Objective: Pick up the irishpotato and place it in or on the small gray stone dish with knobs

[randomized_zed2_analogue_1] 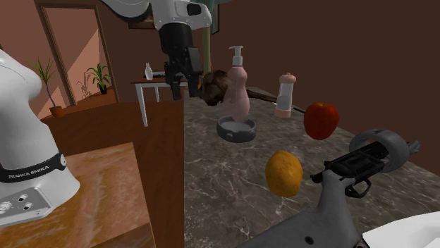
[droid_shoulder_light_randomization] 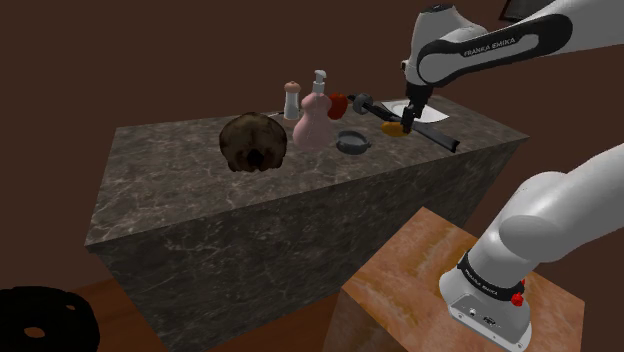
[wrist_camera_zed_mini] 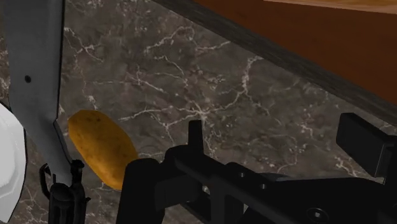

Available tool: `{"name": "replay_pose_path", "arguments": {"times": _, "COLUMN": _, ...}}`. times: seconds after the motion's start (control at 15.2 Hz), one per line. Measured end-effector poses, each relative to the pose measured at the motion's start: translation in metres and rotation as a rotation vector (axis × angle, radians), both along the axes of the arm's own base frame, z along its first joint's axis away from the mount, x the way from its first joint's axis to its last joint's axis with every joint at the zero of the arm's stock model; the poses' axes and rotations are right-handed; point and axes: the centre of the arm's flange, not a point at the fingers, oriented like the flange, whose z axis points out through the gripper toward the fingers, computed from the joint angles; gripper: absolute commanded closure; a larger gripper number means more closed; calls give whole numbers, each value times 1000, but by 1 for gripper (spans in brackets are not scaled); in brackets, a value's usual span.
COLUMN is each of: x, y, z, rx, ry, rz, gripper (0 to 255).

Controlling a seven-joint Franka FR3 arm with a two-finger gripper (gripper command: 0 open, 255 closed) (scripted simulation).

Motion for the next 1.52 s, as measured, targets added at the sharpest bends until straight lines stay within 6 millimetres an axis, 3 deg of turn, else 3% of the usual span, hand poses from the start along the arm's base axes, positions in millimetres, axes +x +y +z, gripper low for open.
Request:
{"name": "replay_pose_path", "arguments": {"times": 1.19, "x": 132, "y": -129, "z": -109, "rx": -215, "ry": -3, "rz": 326, "gripper": 0}}
{"name": "replay_pose_path", "arguments": {"times": 1.52, "x": 146, "y": -145, "z": -130, "rx": -231, "ry": -3, "rz": 352, "gripper": 0}}
